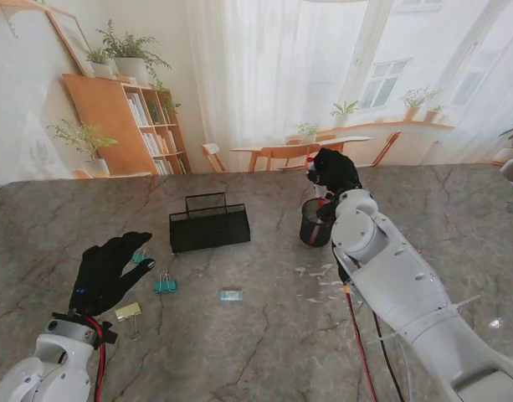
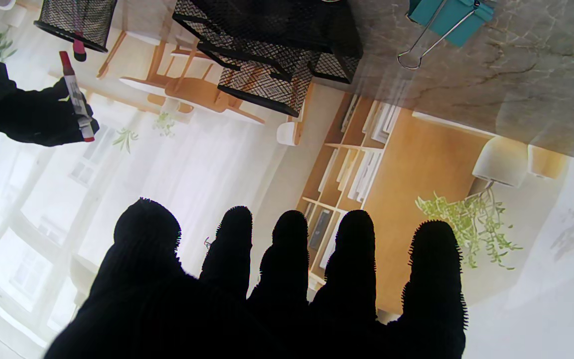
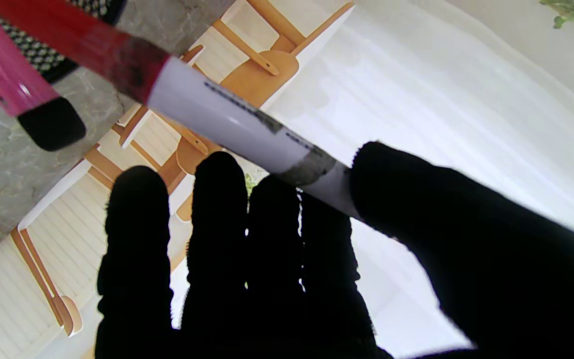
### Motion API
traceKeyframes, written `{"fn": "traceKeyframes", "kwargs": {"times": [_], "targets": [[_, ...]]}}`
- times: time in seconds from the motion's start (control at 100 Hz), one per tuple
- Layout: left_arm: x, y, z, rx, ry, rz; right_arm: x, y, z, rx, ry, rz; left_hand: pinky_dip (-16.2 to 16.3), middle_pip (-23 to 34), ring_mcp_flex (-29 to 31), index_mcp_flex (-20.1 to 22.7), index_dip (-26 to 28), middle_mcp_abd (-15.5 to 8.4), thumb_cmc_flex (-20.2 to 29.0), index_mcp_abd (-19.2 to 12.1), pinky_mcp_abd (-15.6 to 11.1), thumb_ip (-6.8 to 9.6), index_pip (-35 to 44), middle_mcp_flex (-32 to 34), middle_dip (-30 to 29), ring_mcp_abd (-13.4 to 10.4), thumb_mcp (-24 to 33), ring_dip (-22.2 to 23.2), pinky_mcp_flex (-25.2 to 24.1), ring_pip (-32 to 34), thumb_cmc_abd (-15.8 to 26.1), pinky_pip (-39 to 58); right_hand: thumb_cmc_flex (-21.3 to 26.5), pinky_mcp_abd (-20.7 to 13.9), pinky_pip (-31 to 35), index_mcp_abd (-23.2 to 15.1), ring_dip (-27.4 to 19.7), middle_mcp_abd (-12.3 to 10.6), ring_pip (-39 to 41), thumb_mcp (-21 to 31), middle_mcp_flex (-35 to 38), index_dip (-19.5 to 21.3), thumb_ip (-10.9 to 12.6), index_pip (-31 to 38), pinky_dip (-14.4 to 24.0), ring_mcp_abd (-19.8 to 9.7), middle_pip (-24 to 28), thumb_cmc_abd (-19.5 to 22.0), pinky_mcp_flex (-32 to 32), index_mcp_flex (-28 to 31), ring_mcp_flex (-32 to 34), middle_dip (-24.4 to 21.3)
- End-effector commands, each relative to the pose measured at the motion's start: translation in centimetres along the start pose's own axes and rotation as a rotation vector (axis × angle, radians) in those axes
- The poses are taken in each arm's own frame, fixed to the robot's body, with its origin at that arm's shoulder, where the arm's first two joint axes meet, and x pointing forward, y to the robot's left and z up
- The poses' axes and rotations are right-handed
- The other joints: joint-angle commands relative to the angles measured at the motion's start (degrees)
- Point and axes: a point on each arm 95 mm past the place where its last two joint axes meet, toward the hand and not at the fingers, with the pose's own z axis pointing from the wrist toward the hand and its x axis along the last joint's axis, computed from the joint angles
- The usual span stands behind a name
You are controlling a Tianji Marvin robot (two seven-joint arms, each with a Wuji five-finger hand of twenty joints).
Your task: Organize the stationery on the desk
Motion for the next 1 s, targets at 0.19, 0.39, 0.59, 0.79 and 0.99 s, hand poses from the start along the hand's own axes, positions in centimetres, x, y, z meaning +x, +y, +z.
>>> {"fn": "traceKeyframes", "kwargs": {"times": [0.19,0.39,0.59,0.79,0.99], "targets": [[0.1,0.1,-0.1,-0.005,-0.003,-0.003,-0.2,-1.1,0.4,0.048,-0.012,0.015,1.8,-0.07,1.25,0.39,0.65,0.32,1.26,-0.67,0.09,-0.04,0.08,0.78,0.32,0.01,-0.41,0.48,-0.13,0.43,4.59,0.55,9.74,-2.17,-1.79,-12.81,1.56,-2.0,-1.79,10.5,0.23,4.88,1.69,4.86,0.23,-1.34,-2.1,1.05,-0.55,7.54,-1.48,0.73],[0.1,0.1,-0.1,-0.005,-0.003,-0.003,-0.4,-1.4,0.5,0.075,-0.006,-0.002,1.78,-0.08,1.33,0.38,0.65,0.31,1.28,-0.67,0.09,-0.04,0.07,0.85,0.33,0.02,-0.43,0.5,-0.13,0.46,4.6,0.53,10.0,-2.91,-2.47,-14.43,2.07,-2.26,-3.85,10.5,-0.24,3.73,-0.52,2.69,-0.63,-1.46,-4.46,0.59,-0.76,8.14,-1.89,0.16],[0.1,0.2,-0.1,-0.01,-0.002,-0.003,-0.6,-1.4,0.6,0.112,0.006,-0.033,1.78,-0.11,1.37,0.42,0.65,0.33,1.21,-0.65,0.08,-0.02,0.09,0.83,0.33,0.1,-0.4,0.54,-0.13,0.49,4.87,0.52,9.74,-4.03,-2.7,-15.99,2.75,-2.44,-5.79,7.68,-1.92,2.02,0.34,0.34,-1.59,-1.83,-6.56,2.85,-1.33,6.86,-2.84,-0.89],[0.1,0.2,-0.1,-0.008,-0.002,-0.005,-0.7,-1.5,0.6,0.134,0.005,-0.043,1.8,-0.07,1.52,0.42,0.64,0.36,0.99,-0.58,0.0,-0.01,0.08,1.02,0.36,0.06,-0.4,0.65,-0.1,0.61,4.99,0.56,9.45,-4.42,-2.77,-16.44,2.86,-2.12,-6.75,4.66,-2.88,0.57,1.69,-0.9,-2.15,-2.05,-7.96,4.69,-1.68,5.45,-3.32,-1.8],[0.2,0.2,-0.1,-0.006,0.002,-0.007,-0.7,-1.6,0.7,0.157,0.011,-0.05,1.79,-0.1,1.67,0.46,0.64,0.35,0.88,-0.59,0.04,-0.02,0.09,0.99,0.36,0.0,-0.44,0.8,-0.09,0.73,5.12,0.54,9.28,-4.69,-2.86,-16.55,2.85,-1.27,-7.67,3.21,-4.51,-1.26,2.32,-4.04,-2.32,-2.07,-10.18,5.05,-2.44,2.5,-4.28,-2.75]]}}
